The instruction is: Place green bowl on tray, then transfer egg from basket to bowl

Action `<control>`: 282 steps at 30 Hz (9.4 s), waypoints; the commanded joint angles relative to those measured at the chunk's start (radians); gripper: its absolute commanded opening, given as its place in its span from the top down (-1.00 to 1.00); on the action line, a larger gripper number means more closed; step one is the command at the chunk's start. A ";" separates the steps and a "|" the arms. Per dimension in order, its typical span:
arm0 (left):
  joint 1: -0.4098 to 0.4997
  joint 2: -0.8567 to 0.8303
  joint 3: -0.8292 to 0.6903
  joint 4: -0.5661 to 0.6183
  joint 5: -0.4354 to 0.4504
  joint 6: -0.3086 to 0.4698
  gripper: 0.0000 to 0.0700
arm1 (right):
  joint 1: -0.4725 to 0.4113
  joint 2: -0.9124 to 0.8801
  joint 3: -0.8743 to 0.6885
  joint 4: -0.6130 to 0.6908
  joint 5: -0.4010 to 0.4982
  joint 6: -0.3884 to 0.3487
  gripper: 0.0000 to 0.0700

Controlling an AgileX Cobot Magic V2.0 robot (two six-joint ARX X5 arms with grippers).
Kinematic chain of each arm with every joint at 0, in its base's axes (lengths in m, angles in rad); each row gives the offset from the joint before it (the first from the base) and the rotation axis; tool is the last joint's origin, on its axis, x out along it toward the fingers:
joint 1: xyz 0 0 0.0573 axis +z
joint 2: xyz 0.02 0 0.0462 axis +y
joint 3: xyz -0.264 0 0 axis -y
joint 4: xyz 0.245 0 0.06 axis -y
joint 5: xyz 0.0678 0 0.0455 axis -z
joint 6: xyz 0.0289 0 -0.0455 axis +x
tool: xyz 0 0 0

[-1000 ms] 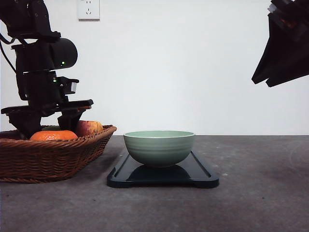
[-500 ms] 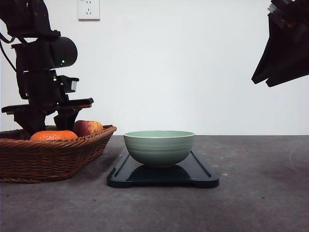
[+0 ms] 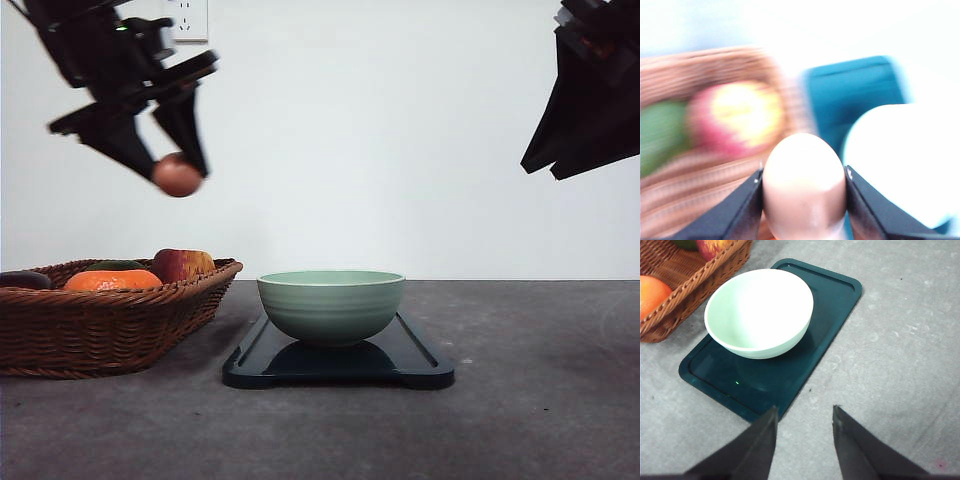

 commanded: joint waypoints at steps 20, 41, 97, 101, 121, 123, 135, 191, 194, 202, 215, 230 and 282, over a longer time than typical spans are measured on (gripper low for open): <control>-0.302 0.275 0.018 0.271 -0.137 -0.011 0.56 | 0.004 0.008 0.005 0.003 0.000 -0.001 0.39; -0.319 0.397 0.018 0.277 -0.199 0.011 0.20 | 0.004 0.008 0.005 -0.003 0.000 -0.001 0.39; -0.076 -0.792 -0.804 0.110 -0.193 -0.065 -0.45 | 0.005 0.008 0.005 -0.070 0.000 -0.005 0.39; -0.018 -0.867 -0.822 0.084 -0.191 -0.063 -0.45 | 0.005 0.008 0.005 -0.070 -0.001 -0.005 0.39; 0.022 -0.904 -0.814 0.117 -0.189 -0.045 1.00 | 0.005 0.005 0.005 -0.037 -0.011 -0.012 0.96; 0.022 -0.904 -0.814 0.117 -0.189 -0.045 1.00 | 0.005 0.005 0.005 -0.037 -0.011 -0.012 0.96; 0.089 -1.017 -0.848 0.185 -0.209 0.013 1.00 | 0.005 0.005 0.005 -0.037 -0.011 -0.012 0.96; 0.349 -1.626 -1.378 0.403 -0.209 0.009 1.00 | -0.050 -0.144 -0.117 0.102 0.053 -0.122 0.96; 0.349 -1.626 -1.378 0.403 -0.209 0.009 1.00 | -0.112 -0.258 -0.251 0.228 0.054 -0.112 0.95; 0.349 -1.626 -1.378 0.403 -0.209 0.009 1.00 | -0.287 -0.620 -0.542 0.365 0.066 -0.113 0.96; 0.349 -1.626 -1.378 0.403 -0.209 0.009 1.00 | -0.360 -0.890 -0.624 0.267 0.139 -0.109 0.95; 0.349 -1.626 -1.378 0.403 -0.209 0.009 1.00 | -0.359 -0.890 -0.624 0.275 0.129 -0.105 0.96; 0.349 -1.626 -1.378 0.403 -0.209 0.009 1.00 | -0.359 -0.890 -0.624 0.275 0.129 -0.105 0.95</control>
